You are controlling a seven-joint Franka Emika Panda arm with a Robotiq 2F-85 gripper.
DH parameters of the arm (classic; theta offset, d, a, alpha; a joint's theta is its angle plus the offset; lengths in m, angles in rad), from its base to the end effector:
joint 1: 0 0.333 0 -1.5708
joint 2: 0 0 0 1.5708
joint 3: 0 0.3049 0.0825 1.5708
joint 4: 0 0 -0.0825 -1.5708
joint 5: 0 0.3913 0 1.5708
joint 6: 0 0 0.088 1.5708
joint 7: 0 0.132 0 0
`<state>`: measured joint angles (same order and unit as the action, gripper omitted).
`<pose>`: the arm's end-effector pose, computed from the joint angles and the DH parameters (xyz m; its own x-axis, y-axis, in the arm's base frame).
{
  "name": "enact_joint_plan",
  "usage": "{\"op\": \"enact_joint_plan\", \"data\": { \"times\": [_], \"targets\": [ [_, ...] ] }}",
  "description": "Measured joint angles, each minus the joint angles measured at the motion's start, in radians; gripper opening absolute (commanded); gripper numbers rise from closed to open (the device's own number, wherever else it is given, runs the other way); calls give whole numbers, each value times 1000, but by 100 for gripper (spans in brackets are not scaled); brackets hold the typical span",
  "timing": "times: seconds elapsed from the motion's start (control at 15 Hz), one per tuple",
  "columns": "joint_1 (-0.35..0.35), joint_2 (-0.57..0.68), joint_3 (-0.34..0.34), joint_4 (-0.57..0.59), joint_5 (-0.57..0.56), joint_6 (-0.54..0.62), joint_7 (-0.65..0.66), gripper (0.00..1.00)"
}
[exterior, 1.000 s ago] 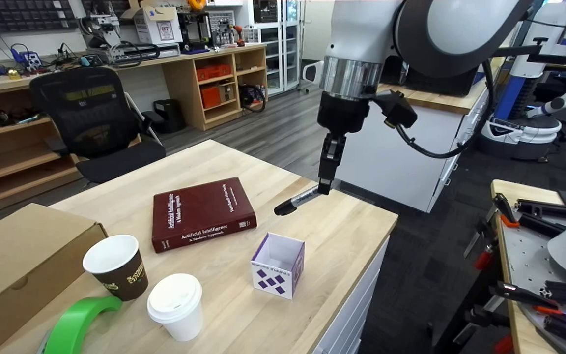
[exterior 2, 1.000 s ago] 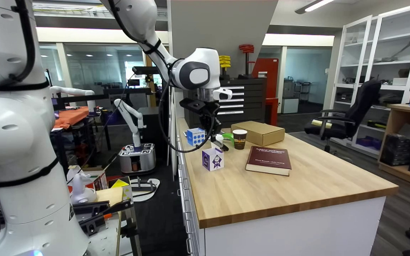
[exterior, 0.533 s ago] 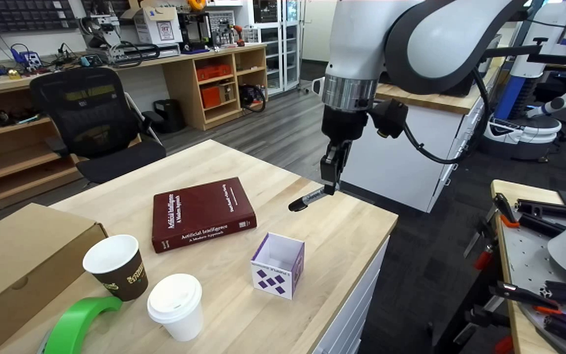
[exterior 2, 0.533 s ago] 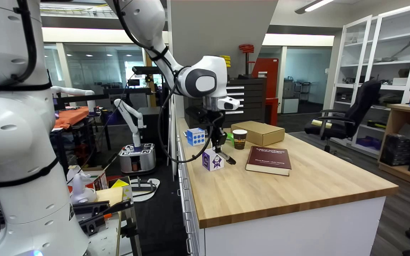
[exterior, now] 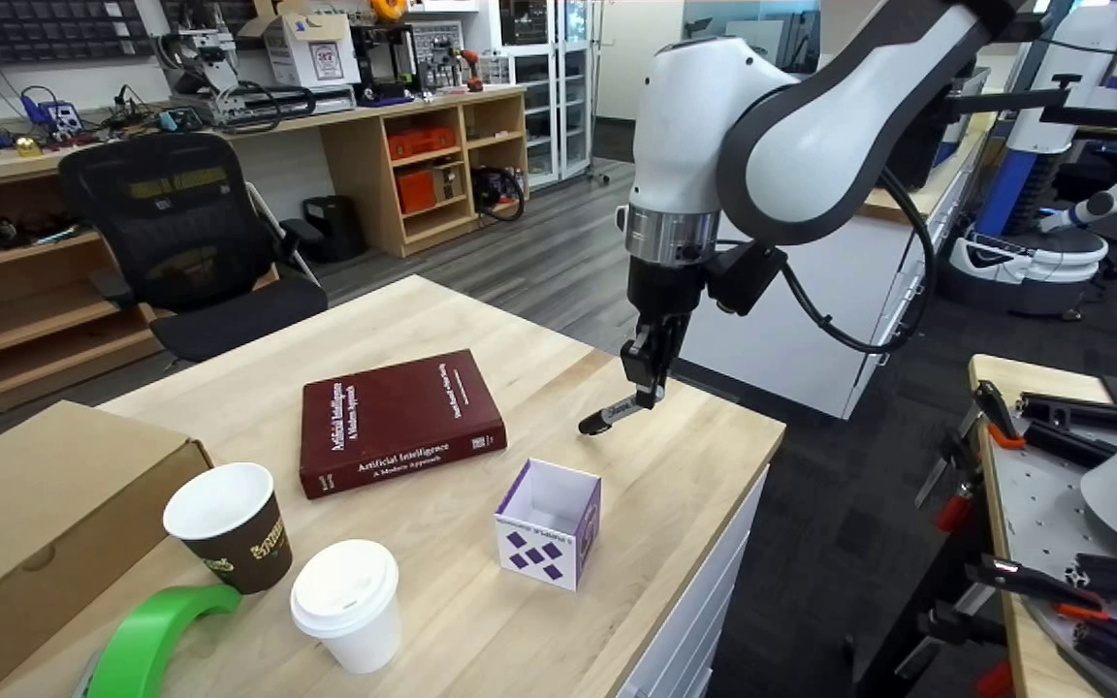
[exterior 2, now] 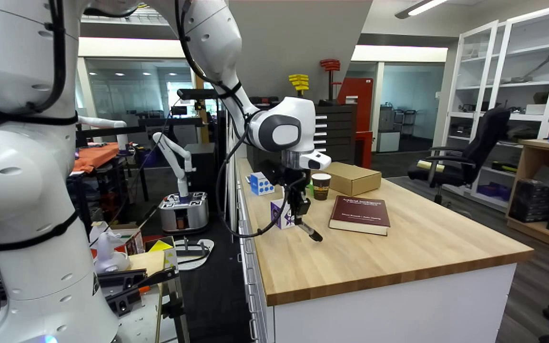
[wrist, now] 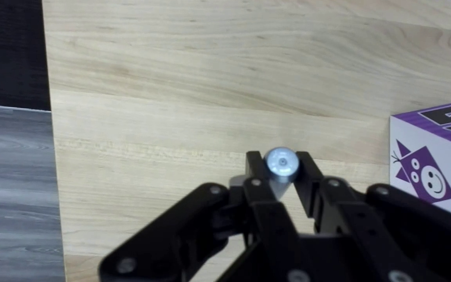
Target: Put the marker in the box on the table
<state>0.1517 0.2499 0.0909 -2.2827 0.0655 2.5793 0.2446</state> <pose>0.5249 0.1310 0.2071 0.9977 -0.0609 0.0295 -0.0587 -0.9959 -0.0691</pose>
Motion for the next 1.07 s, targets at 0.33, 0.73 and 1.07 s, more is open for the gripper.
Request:
{"op": "enact_joint_plan", "data": {
  "times": [0.33,0.73,1.07],
  "targets": [
    [8,50,-1,15,0,6,13,6],
    [28,61,7,13,0,-68,12,7],
    [31,73,15,18,1,-146,3,50]
  ]
}}
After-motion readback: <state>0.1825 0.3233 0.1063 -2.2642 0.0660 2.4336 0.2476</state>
